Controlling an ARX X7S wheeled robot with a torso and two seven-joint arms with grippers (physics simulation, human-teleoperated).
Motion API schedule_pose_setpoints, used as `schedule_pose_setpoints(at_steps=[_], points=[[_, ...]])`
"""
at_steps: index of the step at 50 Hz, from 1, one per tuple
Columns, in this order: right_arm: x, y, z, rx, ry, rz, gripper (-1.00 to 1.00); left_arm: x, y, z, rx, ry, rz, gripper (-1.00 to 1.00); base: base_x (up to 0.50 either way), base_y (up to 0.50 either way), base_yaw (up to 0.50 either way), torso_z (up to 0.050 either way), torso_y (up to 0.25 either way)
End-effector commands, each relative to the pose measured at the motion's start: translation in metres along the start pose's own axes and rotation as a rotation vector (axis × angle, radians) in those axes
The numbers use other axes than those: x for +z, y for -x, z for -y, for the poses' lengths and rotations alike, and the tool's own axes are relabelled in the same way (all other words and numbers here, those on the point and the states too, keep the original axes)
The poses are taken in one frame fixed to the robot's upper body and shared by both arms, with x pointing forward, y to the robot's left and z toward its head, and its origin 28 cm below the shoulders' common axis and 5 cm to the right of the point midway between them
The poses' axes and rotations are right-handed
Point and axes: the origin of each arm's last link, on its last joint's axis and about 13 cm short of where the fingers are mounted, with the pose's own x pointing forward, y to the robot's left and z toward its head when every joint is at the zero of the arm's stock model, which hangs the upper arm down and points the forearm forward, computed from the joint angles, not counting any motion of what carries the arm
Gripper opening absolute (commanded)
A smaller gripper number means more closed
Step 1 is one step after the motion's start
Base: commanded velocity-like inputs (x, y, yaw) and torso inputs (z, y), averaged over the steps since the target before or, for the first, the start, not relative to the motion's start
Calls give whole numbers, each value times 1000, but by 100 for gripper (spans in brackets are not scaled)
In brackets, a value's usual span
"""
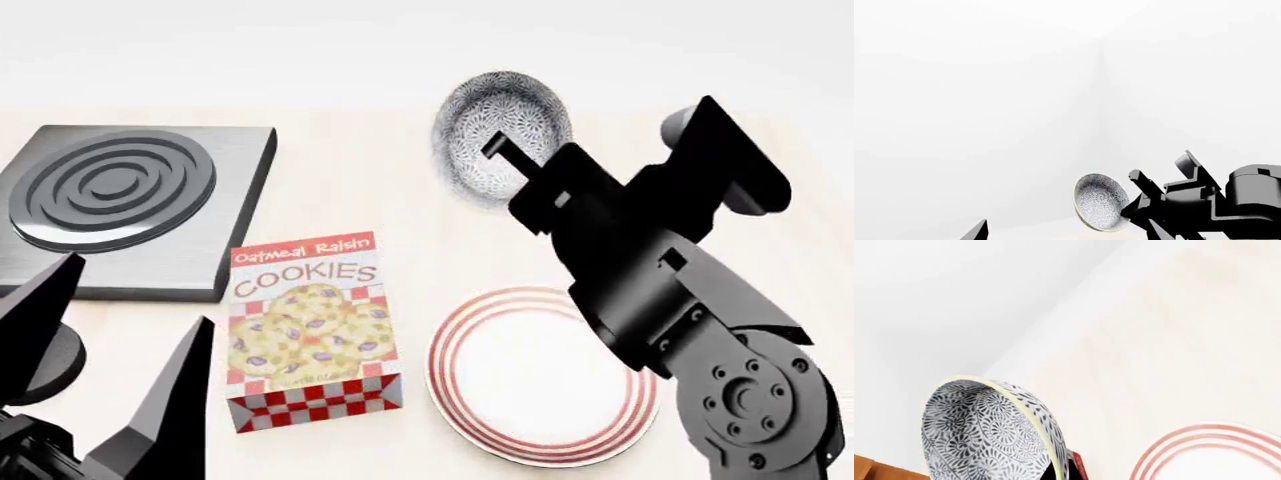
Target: Pick the akita bowl from table center and place it on the plate.
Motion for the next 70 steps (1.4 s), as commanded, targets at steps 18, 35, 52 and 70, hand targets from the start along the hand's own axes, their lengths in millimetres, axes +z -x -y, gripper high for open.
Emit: schedule_pose_setpoints(at_steps=[18,35,52,70], points=[[16,-14,-35,-430,-283,-66,-100,-2,-2,-2,21,-13,8,100,0,0,0,0,0],[4,-23,-48,-533,-428,-102,-100,-2,-3,-3,30,-19,4,100,0,0,0,0,1],[1,-38,-46,-610,-547,-116,-100,-5,-3,-5,47,-42,-21,100,0,0,0,0,1],[-8,-51,-37,-676,-610,-141,-100,-7,-3,-6,48,-38,-23,100,0,0,0,1,1]])
